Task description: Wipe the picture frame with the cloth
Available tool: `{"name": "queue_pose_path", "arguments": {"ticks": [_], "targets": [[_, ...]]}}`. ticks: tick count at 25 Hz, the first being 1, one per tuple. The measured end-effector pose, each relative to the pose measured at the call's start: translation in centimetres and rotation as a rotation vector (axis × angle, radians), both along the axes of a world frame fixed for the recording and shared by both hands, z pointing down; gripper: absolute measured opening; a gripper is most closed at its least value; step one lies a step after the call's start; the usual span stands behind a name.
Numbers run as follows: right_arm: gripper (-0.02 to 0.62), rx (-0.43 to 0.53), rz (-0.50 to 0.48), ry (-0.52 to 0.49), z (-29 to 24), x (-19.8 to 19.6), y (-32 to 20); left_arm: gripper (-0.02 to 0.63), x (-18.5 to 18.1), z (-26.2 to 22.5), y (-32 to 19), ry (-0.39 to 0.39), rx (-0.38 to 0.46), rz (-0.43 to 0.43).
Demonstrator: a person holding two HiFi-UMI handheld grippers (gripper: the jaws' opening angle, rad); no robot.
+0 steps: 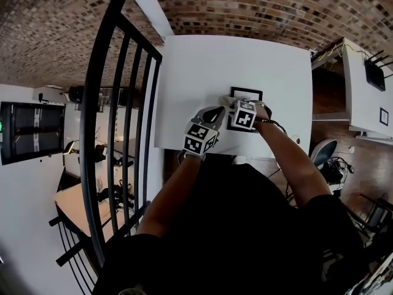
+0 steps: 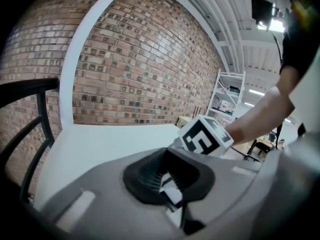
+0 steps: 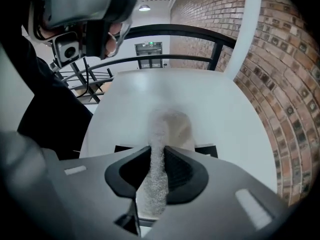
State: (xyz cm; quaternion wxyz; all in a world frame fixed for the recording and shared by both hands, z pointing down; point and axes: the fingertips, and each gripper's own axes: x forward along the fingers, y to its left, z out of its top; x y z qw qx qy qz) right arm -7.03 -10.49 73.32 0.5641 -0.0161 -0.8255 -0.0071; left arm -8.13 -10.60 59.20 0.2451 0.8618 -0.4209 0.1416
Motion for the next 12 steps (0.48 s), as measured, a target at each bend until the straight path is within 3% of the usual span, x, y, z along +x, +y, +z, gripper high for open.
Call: {"name": "queue_pose_path", "arguments": {"ticks": [12], "targets": [[0.081, -0.069, -0.058, -0.012, -0.1, 0.6, 7.1, 0.002, 0.7, 0.1, 2.1, -0.006, 0.013, -0.012]]}}
